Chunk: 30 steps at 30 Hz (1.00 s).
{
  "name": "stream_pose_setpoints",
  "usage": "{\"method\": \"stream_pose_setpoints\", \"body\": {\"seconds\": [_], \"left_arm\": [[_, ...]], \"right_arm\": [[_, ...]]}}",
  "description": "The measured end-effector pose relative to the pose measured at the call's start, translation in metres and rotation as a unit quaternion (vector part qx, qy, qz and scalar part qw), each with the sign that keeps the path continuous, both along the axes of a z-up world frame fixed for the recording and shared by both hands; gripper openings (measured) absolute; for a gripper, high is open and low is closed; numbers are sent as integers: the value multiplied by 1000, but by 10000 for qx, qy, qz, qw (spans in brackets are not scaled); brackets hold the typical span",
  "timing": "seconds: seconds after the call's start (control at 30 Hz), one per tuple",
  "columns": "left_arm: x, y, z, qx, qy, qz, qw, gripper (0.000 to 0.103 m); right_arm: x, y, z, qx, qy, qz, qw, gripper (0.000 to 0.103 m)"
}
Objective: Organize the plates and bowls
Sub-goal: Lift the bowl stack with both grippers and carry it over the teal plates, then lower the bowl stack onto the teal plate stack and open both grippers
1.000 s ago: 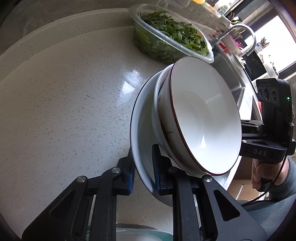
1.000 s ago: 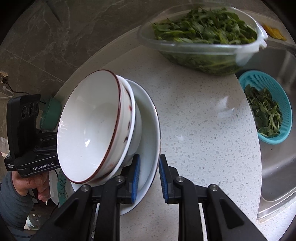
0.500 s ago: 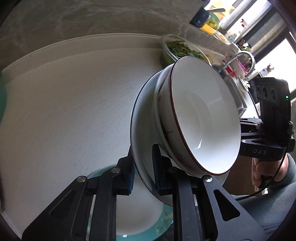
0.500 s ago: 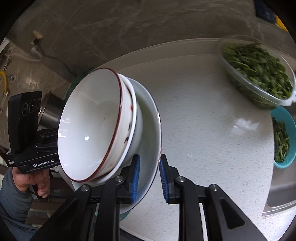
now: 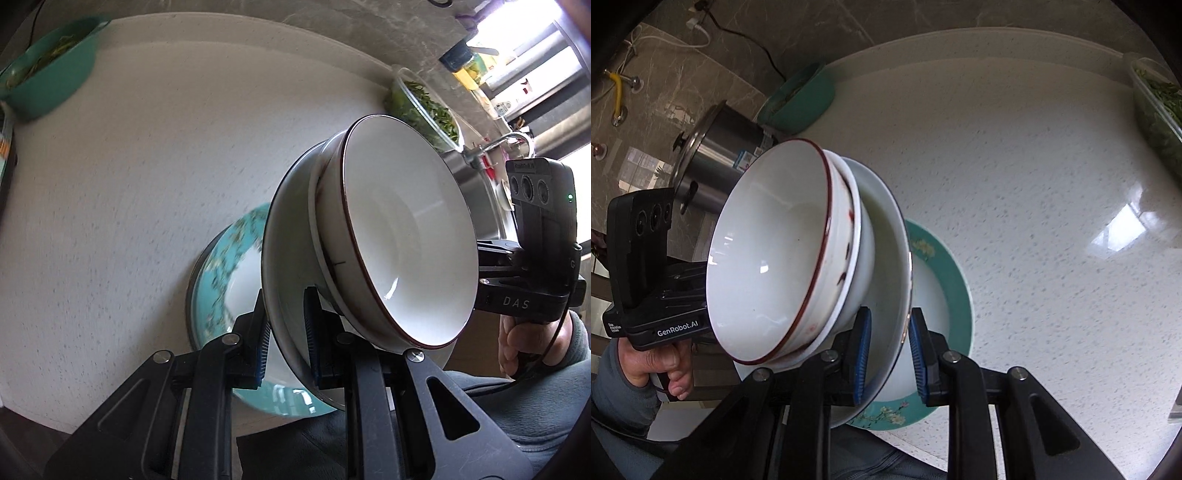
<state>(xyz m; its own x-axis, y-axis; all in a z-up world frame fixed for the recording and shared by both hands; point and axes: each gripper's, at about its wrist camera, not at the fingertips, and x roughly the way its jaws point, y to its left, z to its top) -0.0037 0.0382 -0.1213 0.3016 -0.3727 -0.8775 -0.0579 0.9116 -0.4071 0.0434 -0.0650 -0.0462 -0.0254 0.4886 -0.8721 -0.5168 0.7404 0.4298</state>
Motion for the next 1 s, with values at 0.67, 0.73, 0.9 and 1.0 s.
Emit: {"method": "stream_pose_setpoints", "body": {"seconds": [0.67, 0.73, 0.9, 1.0], "left_arm": [[11, -12, -57, -85, 158, -232, 9996, 15], [14, -15, -62, -86, 176, -242, 9995, 15], [12, -12, -64, -77, 149, -249, 9995, 15], [11, -9, -66, -54, 123, -272, 9995, 15]], "right_arm": [[-6, 13, -42, -292, -12, -303, 9991, 24], [-6, 14, -45, -304, -26, -321, 9990, 24], [-10, 15, -52, -326, -43, -367, 9988, 24], [-10, 16, -54, -303, -49, -384, 9988, 24]]}}
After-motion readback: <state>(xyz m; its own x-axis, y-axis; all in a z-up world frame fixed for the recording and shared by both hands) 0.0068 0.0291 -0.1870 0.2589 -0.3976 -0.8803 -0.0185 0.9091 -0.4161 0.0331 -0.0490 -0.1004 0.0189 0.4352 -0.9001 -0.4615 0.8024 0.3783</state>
